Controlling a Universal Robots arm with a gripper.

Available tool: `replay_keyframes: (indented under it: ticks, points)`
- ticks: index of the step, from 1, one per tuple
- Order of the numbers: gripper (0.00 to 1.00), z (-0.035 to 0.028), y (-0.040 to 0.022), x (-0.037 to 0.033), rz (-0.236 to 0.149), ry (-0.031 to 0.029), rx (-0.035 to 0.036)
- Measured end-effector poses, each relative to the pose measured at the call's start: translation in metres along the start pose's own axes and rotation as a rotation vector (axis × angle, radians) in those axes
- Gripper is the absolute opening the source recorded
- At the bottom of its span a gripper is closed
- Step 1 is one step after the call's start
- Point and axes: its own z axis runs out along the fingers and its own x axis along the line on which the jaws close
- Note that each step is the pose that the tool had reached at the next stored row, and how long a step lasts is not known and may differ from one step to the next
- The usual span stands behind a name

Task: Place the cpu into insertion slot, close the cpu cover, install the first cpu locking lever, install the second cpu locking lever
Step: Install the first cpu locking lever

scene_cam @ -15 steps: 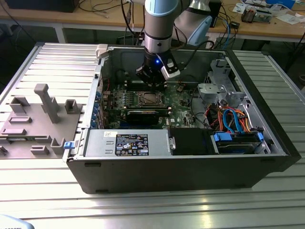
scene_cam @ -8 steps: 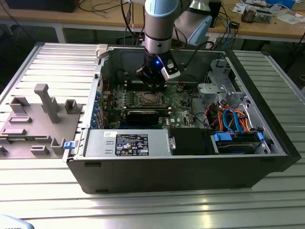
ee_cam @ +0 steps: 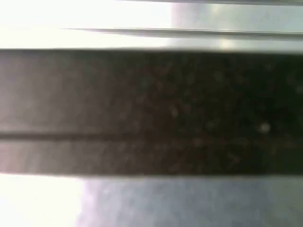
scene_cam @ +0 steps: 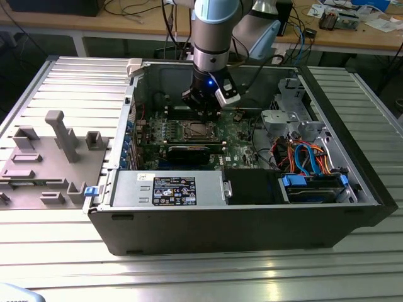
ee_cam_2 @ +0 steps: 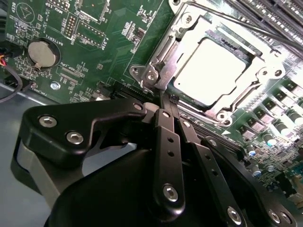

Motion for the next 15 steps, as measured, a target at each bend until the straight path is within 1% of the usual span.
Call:
replay_keyframes:
  ticks: [5, 7, 9, 11, 15]
  points:
    - [0.11, -0.0009, 0.0009, -0.0008, 0.000, -0.0002, -0.0005]
    - [0.11, -0.0037, 0.0014, -0.0010, 0.000, -0.0011, -0.0019]
    - [0.11, -0.0080, 0.0014, -0.0008, 0.000, 0.0000, -0.0001]
    - [0.11, -0.0100, 0.0013, -0.0008, 0.000, 0.0003, 0.0003]
    - [0.11, -0.0119, -0.0001, -0.0008, 0.000, 0.0002, 0.0002]
